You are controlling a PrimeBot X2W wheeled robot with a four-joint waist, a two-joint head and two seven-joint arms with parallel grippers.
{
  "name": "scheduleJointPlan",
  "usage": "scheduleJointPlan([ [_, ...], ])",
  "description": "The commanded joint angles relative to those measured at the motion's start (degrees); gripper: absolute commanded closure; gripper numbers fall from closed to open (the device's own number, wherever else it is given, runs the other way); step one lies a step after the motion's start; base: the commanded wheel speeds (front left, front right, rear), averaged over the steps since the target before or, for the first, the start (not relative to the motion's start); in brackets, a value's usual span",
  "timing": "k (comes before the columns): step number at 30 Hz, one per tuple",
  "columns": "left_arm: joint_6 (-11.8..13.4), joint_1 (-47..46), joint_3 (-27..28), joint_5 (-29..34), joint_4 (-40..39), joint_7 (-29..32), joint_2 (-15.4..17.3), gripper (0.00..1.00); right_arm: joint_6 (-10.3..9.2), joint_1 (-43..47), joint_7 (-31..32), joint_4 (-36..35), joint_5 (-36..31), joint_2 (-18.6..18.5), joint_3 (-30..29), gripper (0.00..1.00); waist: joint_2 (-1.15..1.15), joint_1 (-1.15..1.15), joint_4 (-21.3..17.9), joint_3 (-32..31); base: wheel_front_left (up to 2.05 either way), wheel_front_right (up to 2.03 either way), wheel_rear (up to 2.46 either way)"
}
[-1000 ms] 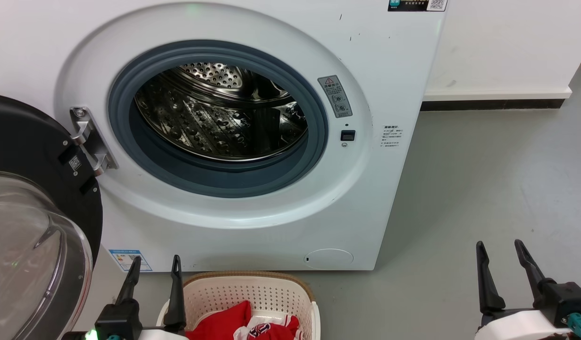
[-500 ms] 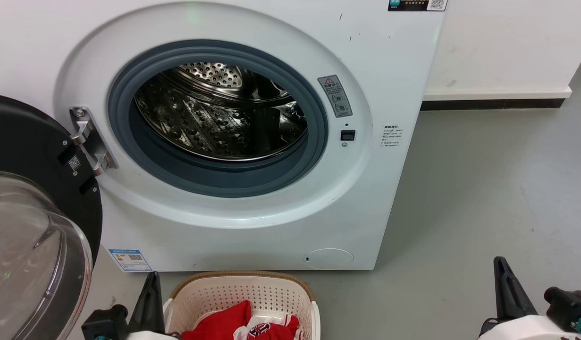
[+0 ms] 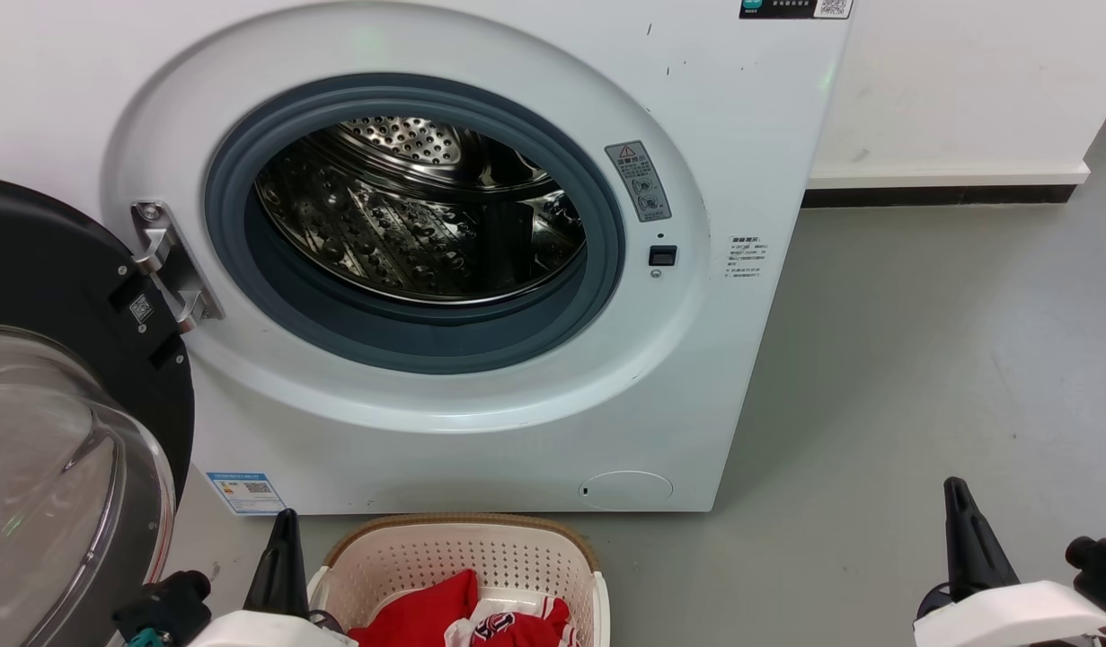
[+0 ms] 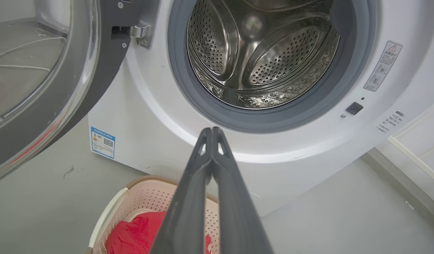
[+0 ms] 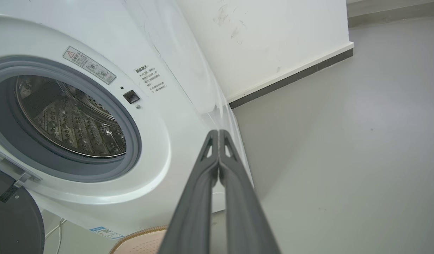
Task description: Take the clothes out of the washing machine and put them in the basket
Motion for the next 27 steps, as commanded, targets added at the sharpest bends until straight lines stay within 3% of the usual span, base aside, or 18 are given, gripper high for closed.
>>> scheduleJointPlan([
  [1, -0.34, -1.86, 0.39, -2.25, -0.56, 0.4, 0.06, 1.0, 0.0, -1.94, 0.49, -0.84, 2.34, -0.2, 0.03, 1.0, 0.0, -0.01, 0.02, 0.02, 0.0, 0.0, 0.0],
  [12, -1.21, -3.49, 1.01, -14.15, 0.22, 3.17, 0.06, 1.0, 0.0, -3.22, 3.31, -0.54, 14.43, -0.25, 0.02, 1.0, 0.0, -0.01, 0.17, 0.21, 0.0, 0.0, 0.0],
  [27, -2.14, -5.25, 1.71, -25.92, 1.03, 6.02, 0.05, 1.0, -0.01, -4.44, 6.15, -0.19, 26.42, -0.31, -0.01, 1.0, 0.0, -0.01, 0.35, 0.43, 0.0, 0.0, 0.0],
])
